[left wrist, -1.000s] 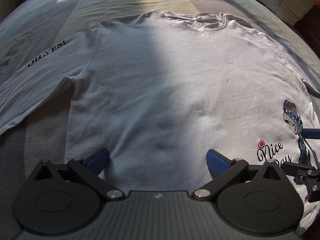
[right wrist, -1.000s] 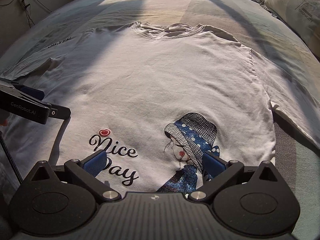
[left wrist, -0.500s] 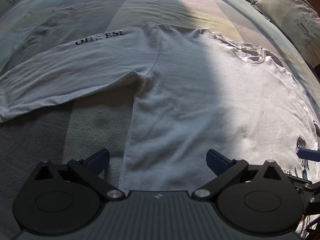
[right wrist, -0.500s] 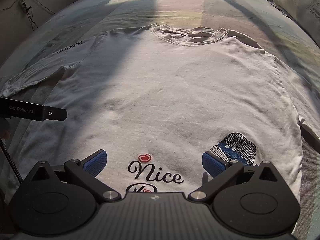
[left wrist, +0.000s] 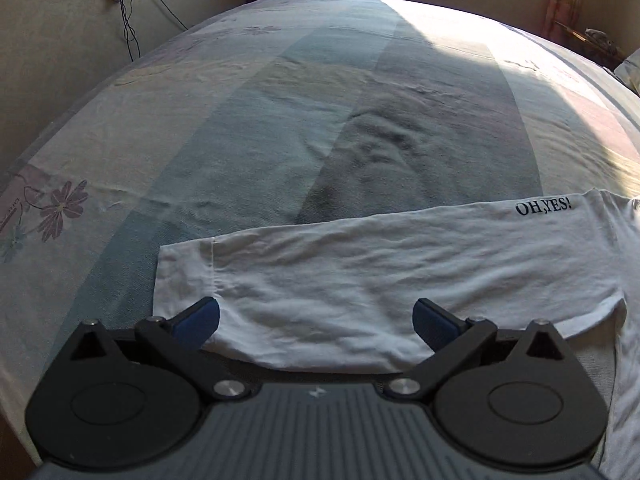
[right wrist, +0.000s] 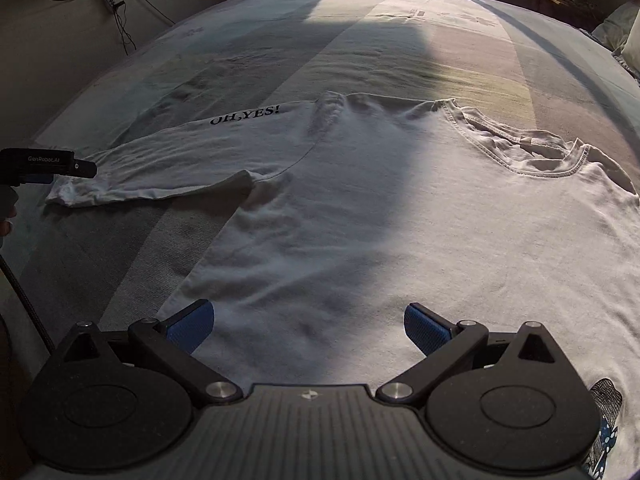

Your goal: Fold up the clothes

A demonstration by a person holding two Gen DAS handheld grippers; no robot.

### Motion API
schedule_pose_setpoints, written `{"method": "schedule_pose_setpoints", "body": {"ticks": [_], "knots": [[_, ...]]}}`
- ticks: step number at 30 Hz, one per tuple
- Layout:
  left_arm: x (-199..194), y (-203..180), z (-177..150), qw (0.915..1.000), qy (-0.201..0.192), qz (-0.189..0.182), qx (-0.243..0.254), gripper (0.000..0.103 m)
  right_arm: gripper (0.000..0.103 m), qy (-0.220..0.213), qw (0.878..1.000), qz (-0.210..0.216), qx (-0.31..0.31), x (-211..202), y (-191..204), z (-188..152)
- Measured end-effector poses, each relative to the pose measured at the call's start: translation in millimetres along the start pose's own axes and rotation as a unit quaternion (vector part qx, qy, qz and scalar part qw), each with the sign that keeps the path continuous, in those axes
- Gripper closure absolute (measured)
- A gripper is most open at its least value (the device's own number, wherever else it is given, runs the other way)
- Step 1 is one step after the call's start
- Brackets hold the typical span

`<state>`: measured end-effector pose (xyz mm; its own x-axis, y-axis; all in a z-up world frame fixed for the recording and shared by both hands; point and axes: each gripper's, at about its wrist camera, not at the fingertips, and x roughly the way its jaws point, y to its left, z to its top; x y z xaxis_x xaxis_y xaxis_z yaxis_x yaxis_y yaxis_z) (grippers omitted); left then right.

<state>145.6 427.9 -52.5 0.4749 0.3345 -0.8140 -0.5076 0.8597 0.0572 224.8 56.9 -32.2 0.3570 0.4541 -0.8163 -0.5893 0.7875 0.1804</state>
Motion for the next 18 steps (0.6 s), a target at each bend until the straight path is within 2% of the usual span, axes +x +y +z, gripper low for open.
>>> {"method": "schedule_pose_setpoints", "body": {"ticks": [3, 8, 10, 13, 16, 18], "knots": [[22, 28, -2, 0.9998, 0.021, -0.008, -0.002, 0.001, 0.0, 0.004, 1.0, 0.006, -0.01, 16, 31, 9], [37, 63, -12, 0.9978, 0.062, -0.018, -0.011, 0.001, 0.0, 0.015, 0.999, 0.024, -0.016, 34, 76, 23], [30, 77, -7, 0.9968, 0.064, -0.029, -0.038, 0.001, 0.0, 0.016, 0.999, 0.03, -0.018, 36, 90, 30], [19, 75, 4, 0.9974, 0.037, -0.061, -0.013, 0.001, 0.0, 0.018, 0.999, 0.034, -0.024, 38, 106, 38], [24, 60, 18, 0.994, 0.029, -0.106, 0.006, 0.001, 0.0, 0.023, 0.999, 0.034, -0.03, 41, 114, 42], [35, 47, 25, 0.9945, 0.035, -0.098, 0.012, 0.001, 0.0, 0.027, 0.999, 0.033, -0.034, 43, 118, 42]]}}
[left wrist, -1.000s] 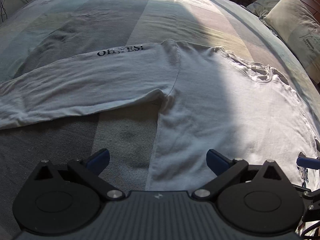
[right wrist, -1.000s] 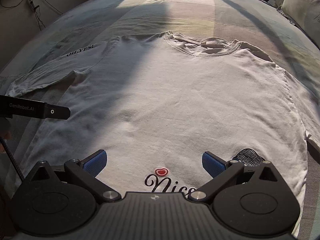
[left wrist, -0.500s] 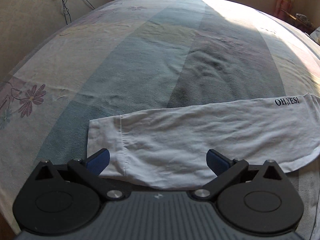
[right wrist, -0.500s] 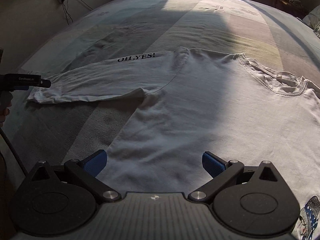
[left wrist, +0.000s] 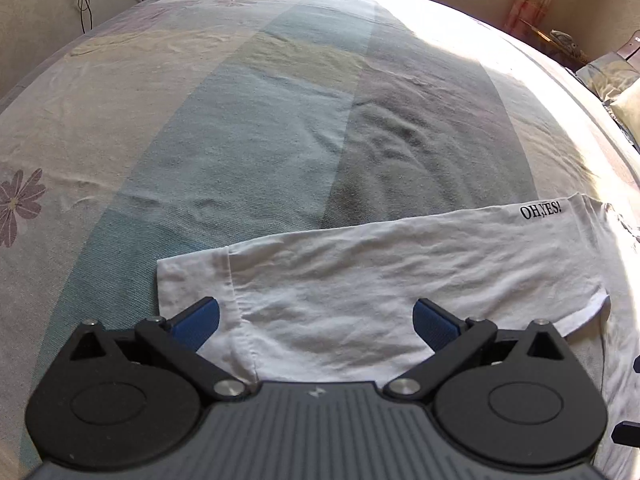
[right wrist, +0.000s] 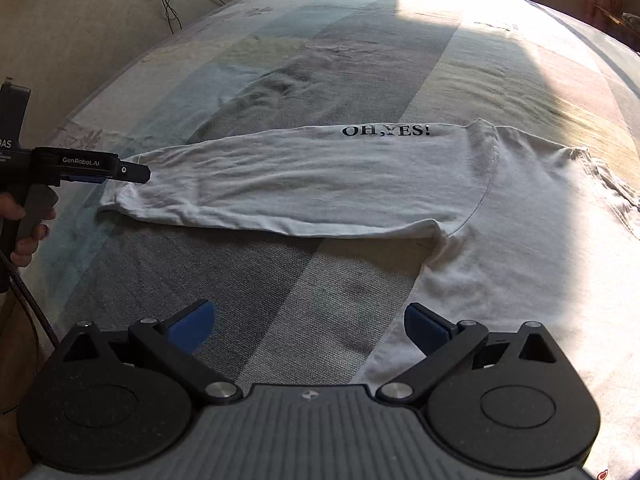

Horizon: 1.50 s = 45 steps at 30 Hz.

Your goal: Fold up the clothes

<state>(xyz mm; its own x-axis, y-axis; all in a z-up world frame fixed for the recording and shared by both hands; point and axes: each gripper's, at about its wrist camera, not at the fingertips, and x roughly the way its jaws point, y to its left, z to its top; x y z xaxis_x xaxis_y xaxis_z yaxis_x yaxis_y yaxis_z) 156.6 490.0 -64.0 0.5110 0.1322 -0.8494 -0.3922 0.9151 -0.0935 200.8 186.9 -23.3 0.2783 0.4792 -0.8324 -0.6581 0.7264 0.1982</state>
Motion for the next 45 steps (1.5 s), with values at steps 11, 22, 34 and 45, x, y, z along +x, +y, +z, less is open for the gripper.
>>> {"method": "schedule_pose_setpoints", "body": {"ticks": [11, 22, 34, 45], "knots": [[26, 3, 7, 0.9979, 0.042, 0.049, -0.002, 0.001, 0.0, 0.021, 1.0, -0.01, -0.018, -5, 13, 1], [13, 9, -7, 0.9978, 0.037, 0.044, -0.033, 0.001, 0.0, 0.019, 0.999, -0.008, -0.025, -12, 15, 6], [-22, 9, -56, 0.9793, -0.006, -0.072, -0.189, 0.001, 0.0, 0.026, 1.0, -0.006, -0.012, -17, 14, 5], [-5, 30, -67, 0.941, -0.062, -0.125, -0.309, 0.001, 0.0, 0.048, 0.999, 0.006, -0.001, -6, 18, 5]]}}
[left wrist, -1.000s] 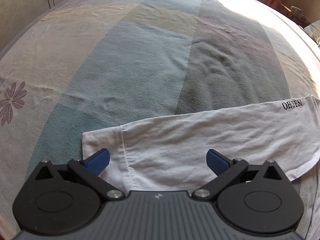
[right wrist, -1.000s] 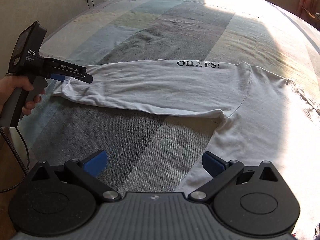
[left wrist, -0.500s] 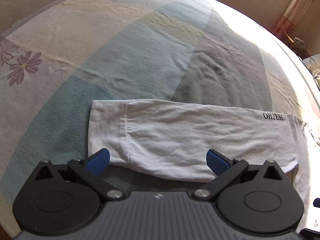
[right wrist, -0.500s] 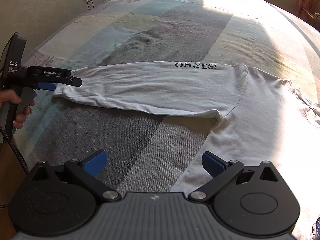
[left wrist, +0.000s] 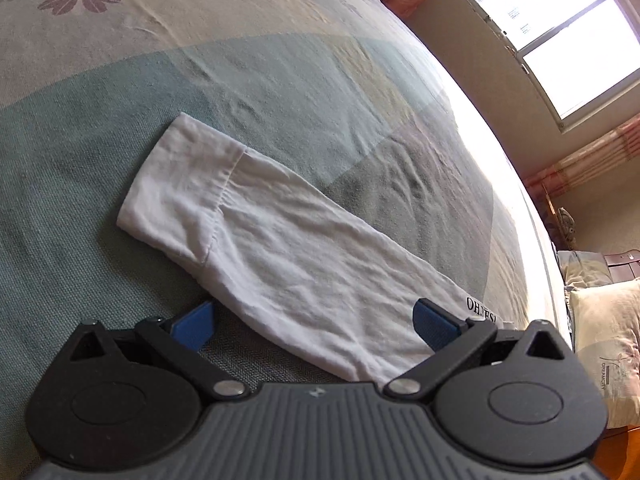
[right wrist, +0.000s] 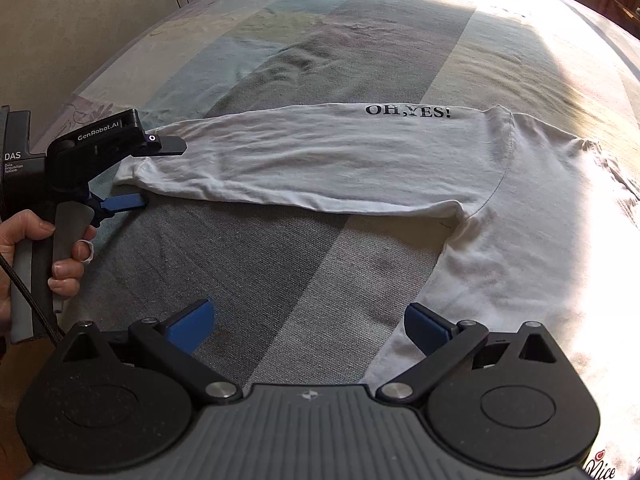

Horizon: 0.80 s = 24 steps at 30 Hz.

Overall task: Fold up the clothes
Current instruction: 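Roll the left gripper over the sleeve cuff, pressing it flat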

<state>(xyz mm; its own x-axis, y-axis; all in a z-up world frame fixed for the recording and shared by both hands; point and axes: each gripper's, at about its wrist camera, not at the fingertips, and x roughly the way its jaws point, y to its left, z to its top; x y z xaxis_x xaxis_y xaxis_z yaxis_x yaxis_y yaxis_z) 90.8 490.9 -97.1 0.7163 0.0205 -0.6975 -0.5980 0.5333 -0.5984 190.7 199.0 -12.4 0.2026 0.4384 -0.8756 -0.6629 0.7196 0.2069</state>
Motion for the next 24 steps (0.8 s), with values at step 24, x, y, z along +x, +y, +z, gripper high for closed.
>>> {"method": "schedule_pose_setpoints", "body": {"ticks": [24], "knots": [[14, 11, 9, 0.9933, -0.097, -0.036, -0.051, 0.001, 0.0, -0.023, 0.999, -0.004, -0.026, 1, -12, 34]]}}
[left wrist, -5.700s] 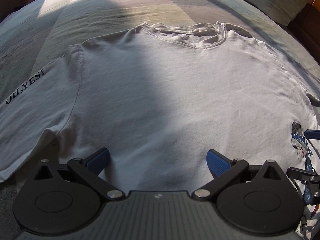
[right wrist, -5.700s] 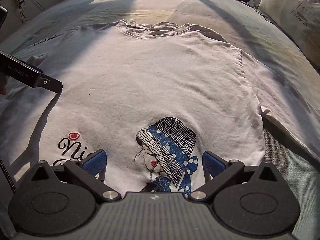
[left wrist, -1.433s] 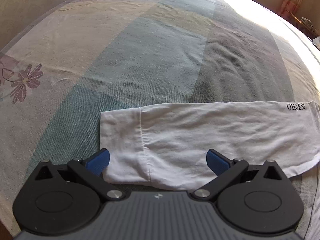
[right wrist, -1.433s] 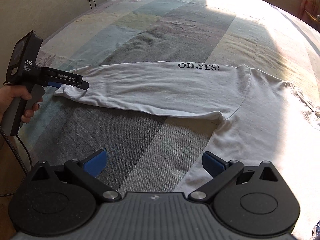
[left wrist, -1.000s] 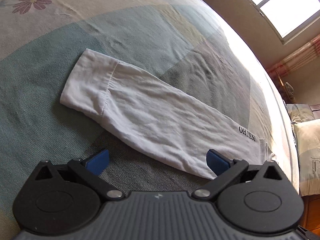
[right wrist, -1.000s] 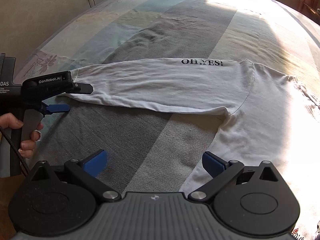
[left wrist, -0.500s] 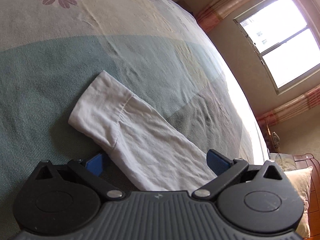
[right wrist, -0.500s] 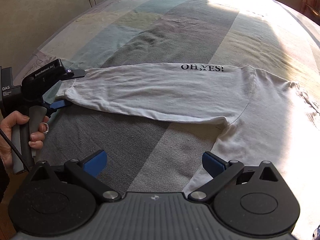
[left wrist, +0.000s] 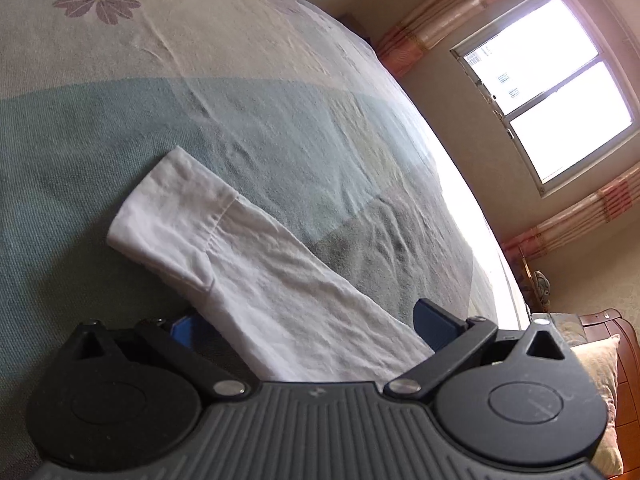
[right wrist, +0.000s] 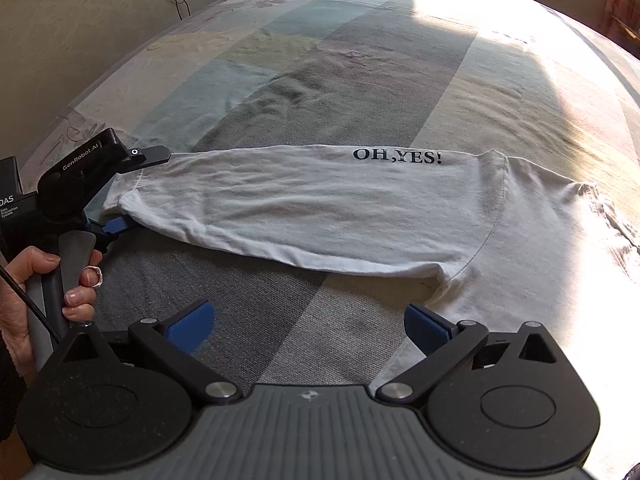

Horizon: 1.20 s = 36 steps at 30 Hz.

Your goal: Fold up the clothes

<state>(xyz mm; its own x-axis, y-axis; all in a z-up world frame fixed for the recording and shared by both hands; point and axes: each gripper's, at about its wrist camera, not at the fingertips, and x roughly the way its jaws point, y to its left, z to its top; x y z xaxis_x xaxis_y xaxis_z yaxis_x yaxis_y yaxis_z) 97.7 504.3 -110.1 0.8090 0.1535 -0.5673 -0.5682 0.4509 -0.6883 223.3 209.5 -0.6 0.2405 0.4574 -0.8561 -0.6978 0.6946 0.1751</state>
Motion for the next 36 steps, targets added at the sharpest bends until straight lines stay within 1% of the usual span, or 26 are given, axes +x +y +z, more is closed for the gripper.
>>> {"method": "schedule_pose_setpoints", "body": {"ticks": [1, 3, 4, 5, 7, 10, 12, 14, 16, 18, 19, 20, 23, 25, 28, 32, 36], "knots": [[0, 3, 4, 0.9999, -0.012, 0.0, -0.007, 0.001, 0.0, -0.001, 1.0, 0.001, -0.005, 0, 1, 0], [0, 12, 7, 0.9983, -0.03, -0.013, -0.048, 0.001, 0.0, -0.002, 1.0, -0.001, -0.014, 1, 2, -1], [-1, 13, 4, 0.9974, -0.039, -0.016, -0.059, 0.001, 0.0, -0.003, 1.0, -0.002, -0.018, 1, 2, -1], [0, 11, 1, 0.9972, -0.039, -0.02, -0.06, 0.001, 0.0, -0.001, 1.0, -0.001, -0.017, 2, 1, -1], [3, 5, -8, 0.9978, -0.03, -0.028, -0.053, 0.001, 0.0, 0.003, 1.0, 0.001, -0.009, 5, -1, -2], [12, -5, -7, 0.9993, -0.024, -0.024, -0.013, 0.001, 0.0, 0.008, 1.0, 0.011, 0.006, 6, -2, -3], [18, -4, 2, 0.9989, -0.034, -0.026, -0.021, 0.001, 0.0, 0.009, 1.0, 0.018, 0.009, 7, -1, -3], [22, -4, 6, 0.9979, -0.043, -0.022, -0.043, 0.001, 0.0, 0.005, 1.0, 0.02, 0.004, 6, 2, -3], [23, -10, 2, 0.9981, -0.025, -0.031, -0.046, 0.001, 0.0, 0.003, 1.0, 0.019, 0.002, 5, 3, -2], [25, -16, -6, 0.9991, -0.015, -0.032, -0.021, 0.001, 0.0, -0.001, 1.0, 0.022, 0.007, 3, 3, -2], [27, -19, -7, 0.9995, -0.015, -0.028, 0.001, 0.001, 0.0, -0.001, 1.0, 0.023, 0.01, 2, 3, -2], [31, -21, -5, 0.9995, -0.016, -0.027, 0.008, 0.001, 0.0, -0.001, 1.0, 0.023, 0.01, 2, 2, -2], [45, -25, 9, 0.9993, -0.015, -0.032, -0.015, 0.001, 0.0, -0.005, 1.0, 0.022, 0.009, -1, 0, -4], [49, -30, 15, 0.9993, -0.007, -0.032, -0.017, 0.001, 0.0, -0.003, 1.0, 0.018, 0.012, 0, -1, -7], [37, -37, 17, 0.9985, -0.008, -0.047, -0.029, 0.001, 0.0, 0.001, 0.999, 0.015, 0.032, -1, -8, -11], [16, -56, 19, 0.9973, -0.032, -0.066, 0.0, 0.001, 0.0, -0.005, 0.999, 0.016, 0.04, -6, -13, -15], [14, -77, 24, 0.995, -0.036, -0.091, 0.02, 0.001, 0.0, -0.007, 0.999, 0.017, 0.05, -7, -19, -19]]}}
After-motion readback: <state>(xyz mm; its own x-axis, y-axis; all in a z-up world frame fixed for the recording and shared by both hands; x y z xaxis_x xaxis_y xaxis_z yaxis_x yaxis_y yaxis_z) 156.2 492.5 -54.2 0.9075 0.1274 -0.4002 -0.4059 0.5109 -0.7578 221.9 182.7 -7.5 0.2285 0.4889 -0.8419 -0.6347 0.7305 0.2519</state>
